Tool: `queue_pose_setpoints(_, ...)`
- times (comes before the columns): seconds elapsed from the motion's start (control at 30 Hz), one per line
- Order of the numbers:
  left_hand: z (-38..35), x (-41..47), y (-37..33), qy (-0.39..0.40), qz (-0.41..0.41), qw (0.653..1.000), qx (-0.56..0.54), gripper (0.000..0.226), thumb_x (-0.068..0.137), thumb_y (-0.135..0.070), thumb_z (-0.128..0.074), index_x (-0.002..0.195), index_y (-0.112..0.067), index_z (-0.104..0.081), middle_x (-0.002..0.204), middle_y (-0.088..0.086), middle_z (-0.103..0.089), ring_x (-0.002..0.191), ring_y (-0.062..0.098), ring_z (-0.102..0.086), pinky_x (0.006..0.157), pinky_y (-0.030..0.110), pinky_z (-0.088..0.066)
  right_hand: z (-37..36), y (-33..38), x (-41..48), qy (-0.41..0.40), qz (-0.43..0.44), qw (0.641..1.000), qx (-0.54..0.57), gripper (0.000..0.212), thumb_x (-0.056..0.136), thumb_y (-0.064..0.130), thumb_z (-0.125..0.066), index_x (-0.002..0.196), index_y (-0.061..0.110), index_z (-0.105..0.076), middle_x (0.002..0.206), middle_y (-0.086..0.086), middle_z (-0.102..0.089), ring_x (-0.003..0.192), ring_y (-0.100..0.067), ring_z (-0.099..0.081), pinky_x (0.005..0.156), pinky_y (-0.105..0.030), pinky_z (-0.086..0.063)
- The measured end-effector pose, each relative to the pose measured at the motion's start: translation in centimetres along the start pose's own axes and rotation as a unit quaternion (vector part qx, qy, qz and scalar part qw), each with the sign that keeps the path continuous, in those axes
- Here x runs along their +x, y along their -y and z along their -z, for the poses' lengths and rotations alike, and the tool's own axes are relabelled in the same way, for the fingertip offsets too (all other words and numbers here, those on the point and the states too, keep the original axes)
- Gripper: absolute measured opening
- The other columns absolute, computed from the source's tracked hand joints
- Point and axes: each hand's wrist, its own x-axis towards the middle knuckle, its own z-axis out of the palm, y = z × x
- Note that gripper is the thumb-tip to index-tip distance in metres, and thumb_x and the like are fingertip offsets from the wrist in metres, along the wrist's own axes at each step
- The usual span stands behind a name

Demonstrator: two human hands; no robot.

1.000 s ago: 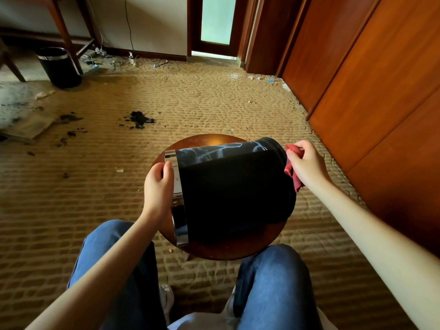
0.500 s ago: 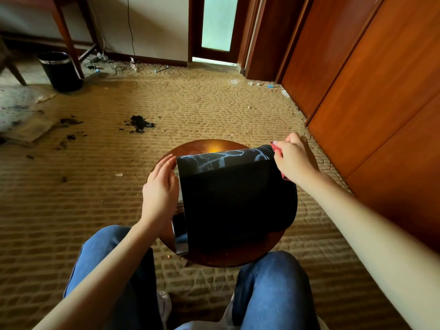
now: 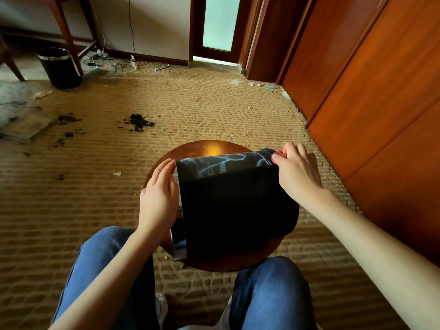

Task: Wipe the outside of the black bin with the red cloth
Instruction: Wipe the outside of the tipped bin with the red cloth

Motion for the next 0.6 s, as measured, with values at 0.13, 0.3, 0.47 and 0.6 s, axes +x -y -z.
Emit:
queue_pose_setpoints(0.13, 0.3, -0.4, -0.2, 0.012, 0.001, 0.998, 0.061, 0.044, 0.099, -0.025, -0.03, 0.139, -0.025, -0.047, 0.148, -0.008, -0.041, 0.134, 0.011, -0.038, 0.103, 0.035, -0.025, -0.4, 0.3, 2.5, 0.06, 0.018, 0.998, -0.022, 0.032, 0.092, 0.006, -0.045, 0.119, 0.016, -0.06, 0.125, -0.007, -0.04, 0.115, -0.029, -0.033, 0.092, -0.043, -0.033)
queue_pose_setpoints(0.3, -0.1, 1.9, -0.5, 0.027, 0.037, 0.996, 0.077, 0.041, 0.099, -0.023, -0.033, 0.138, -0.025, -0.048, 0.148, -0.01, -0.041, 0.134, 0.012, -0.038, 0.105, 0.038, -0.023, -0.2, -1.0, -2.1, 0.006, 0.026, 0.997, 0.078, 0.027, 0.099, 0.024, -0.039, 0.117, 0.013, -0.056, 0.111, -0.008, -0.05, 0.102, -0.025, -0.043, 0.083, -0.034, -0.033)
queue_pose_setpoints(0.47, -0.1, 1.6, -0.4, 0.024, 0.015, 0.995, 0.095, 0.041, 0.1, -0.022, -0.033, 0.138, -0.023, -0.048, 0.148, -0.007, -0.042, 0.135, 0.013, -0.037, 0.106, 0.035, -0.02, 0.2, -1.2, -4.7, -0.059, 0.034, 0.986, 0.151, 0.032, 0.088, 0.006, -0.064, 0.096, 0.031, -0.046, 0.084, -0.004, -0.046, 0.076, -0.033, -0.052, 0.064, -0.041, -0.046)
queue_pose_setpoints(0.6, 0.2, -0.3, -0.2, 0.012, -0.019, 0.993, 0.112, 0.043, 0.1, -0.025, -0.029, 0.139, -0.024, -0.047, 0.147, -0.007, -0.043, 0.134, 0.011, -0.038, 0.1, 0.029, -0.016, 1.0, 0.2, -0.3, -0.009, 0.025, 0.997, 0.066, 0.022, 0.09, 0.0, -0.055, 0.108, 0.011, -0.062, 0.108, -0.013, -0.049, 0.103, -0.036, -0.044, 0.084, -0.044, -0.039)
